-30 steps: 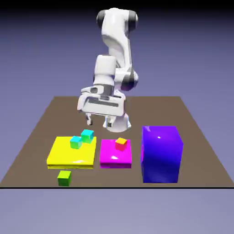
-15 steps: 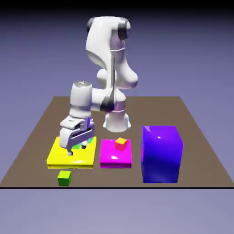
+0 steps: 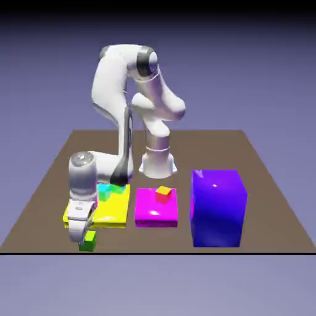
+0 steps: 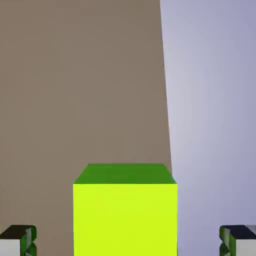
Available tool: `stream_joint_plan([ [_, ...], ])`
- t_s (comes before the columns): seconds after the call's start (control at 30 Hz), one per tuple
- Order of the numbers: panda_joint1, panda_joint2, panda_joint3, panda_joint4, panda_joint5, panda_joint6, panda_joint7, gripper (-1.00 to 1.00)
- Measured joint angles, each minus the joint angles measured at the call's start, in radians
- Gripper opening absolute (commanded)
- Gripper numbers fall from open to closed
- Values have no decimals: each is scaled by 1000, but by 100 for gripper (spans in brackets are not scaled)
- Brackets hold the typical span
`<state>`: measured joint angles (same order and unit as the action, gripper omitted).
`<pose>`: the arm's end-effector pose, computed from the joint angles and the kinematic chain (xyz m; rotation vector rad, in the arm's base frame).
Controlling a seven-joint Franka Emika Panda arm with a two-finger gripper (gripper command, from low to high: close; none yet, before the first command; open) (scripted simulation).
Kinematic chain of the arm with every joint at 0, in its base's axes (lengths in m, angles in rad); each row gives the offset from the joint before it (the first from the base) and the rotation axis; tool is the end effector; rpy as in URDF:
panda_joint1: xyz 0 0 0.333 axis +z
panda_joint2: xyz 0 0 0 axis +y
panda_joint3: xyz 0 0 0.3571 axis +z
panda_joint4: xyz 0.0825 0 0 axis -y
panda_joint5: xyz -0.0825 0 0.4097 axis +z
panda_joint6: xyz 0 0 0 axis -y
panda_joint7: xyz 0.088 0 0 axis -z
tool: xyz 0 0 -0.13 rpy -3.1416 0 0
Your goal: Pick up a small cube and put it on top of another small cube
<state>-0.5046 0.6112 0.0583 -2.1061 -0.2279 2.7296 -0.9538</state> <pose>0.5495 -0.2546 0.1103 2.8959 1.0652 -0.0398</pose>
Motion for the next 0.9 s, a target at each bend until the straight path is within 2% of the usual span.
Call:
stream_joint_plan([
  [0.07,0,0,0,0,0,0,0,-100],
  [0.23,-18,-181,28,-54,29,-129,-14,-100],
  [0.9,284,-906,-417,-587,-200,-339,610,-100],
])
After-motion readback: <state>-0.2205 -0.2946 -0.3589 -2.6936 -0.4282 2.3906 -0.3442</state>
